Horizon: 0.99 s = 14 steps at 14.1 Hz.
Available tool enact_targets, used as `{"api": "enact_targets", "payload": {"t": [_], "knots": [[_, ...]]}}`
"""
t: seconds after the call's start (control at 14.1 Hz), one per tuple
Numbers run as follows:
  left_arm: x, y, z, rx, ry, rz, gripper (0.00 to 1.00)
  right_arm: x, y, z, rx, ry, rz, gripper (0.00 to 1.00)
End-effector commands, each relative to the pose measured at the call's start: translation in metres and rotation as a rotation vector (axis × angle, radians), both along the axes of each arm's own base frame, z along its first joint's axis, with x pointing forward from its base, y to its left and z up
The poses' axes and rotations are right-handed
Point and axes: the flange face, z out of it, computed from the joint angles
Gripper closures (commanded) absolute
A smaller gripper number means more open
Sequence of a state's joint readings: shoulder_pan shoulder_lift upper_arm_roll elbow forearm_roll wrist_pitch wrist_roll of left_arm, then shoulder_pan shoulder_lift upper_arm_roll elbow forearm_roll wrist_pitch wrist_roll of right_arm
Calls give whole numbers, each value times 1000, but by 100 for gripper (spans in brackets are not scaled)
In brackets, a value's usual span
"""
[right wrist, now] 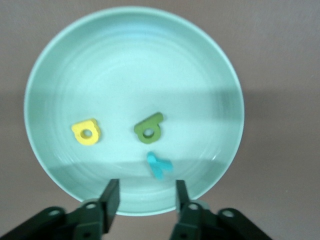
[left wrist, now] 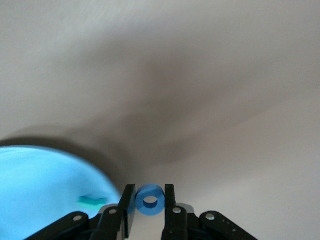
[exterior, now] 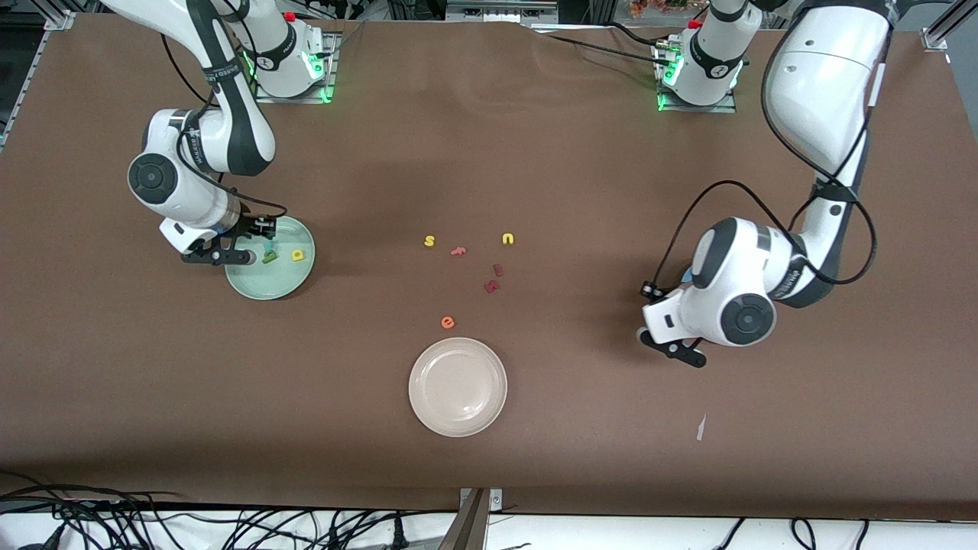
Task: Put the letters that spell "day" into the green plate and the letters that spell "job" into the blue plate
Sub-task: 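Drop cyan y on green plate while the left gripper drops o on blue plate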
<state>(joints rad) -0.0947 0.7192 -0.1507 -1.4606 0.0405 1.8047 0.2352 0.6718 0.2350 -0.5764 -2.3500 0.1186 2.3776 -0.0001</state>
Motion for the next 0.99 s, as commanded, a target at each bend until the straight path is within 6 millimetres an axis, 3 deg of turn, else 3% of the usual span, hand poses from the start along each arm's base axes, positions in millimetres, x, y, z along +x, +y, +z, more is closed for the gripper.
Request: {"api": "enact_targets", "payload": {"t": [0.0, 0.21, 0.36, 0.43, 0.5, 0.57, 0.85, 0.92], "knots": [[-7, 40, -4, -3, 36, -150, 90, 1, 8, 23, 46, -23, 12, 0], [-7, 88, -17, -21, 67, -278, 90, 23, 6, 71, 83, -32, 5, 0], [-7, 104, -20, -40, 77, -311, 87, 45, 5, 116, 87, 16, 2, 0], [-7, 105, -20, -46, 78, -323, 72, 56, 7, 141, 88, 25, 9, 0], [-7, 106, -19, -50, 79, -326, 28, 63, 5, 166, 84, 41, 12, 0], [-4, 109, -16, -49, 71, -318, 0, 69, 1, 191, 85, 41, 5, 0], [2, 106, 0, -54, 52, -295, 0, 90, 1, 308, 84, -46, 45, 0], [3, 108, 5, -51, 55, -286, 0, 92, 6, 323, 83, -39, 44, 0]]}}
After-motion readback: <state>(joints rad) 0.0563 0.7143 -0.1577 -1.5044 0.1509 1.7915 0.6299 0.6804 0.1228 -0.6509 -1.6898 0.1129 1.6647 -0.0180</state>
